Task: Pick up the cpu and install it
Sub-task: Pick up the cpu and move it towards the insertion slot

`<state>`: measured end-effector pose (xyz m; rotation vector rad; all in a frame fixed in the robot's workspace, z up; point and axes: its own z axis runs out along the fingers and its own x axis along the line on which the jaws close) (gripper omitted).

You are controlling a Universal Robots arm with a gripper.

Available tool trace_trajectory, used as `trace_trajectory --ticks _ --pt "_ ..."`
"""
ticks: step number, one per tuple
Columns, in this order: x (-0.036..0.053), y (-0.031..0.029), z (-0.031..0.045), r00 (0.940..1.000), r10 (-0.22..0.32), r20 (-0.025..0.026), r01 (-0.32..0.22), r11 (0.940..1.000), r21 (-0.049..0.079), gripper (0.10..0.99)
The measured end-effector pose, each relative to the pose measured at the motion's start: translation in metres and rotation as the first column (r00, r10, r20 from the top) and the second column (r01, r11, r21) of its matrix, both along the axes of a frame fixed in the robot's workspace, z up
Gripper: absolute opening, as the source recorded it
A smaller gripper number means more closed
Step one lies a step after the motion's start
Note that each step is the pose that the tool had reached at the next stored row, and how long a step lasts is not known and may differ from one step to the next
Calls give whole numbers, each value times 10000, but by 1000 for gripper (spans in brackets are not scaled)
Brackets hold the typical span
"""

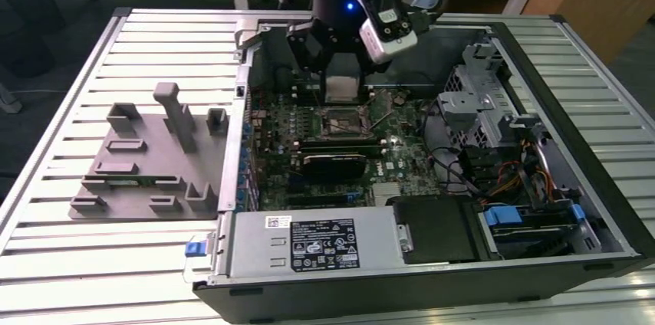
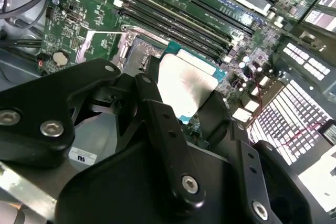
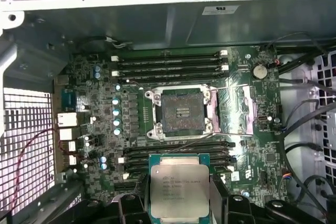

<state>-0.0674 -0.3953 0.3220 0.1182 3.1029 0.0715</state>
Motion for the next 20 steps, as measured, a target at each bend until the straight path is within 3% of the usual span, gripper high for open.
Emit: trace_trajectory --ticks 20 --pt "131 0 -296 10000 0 0 0 10000 -1 541"
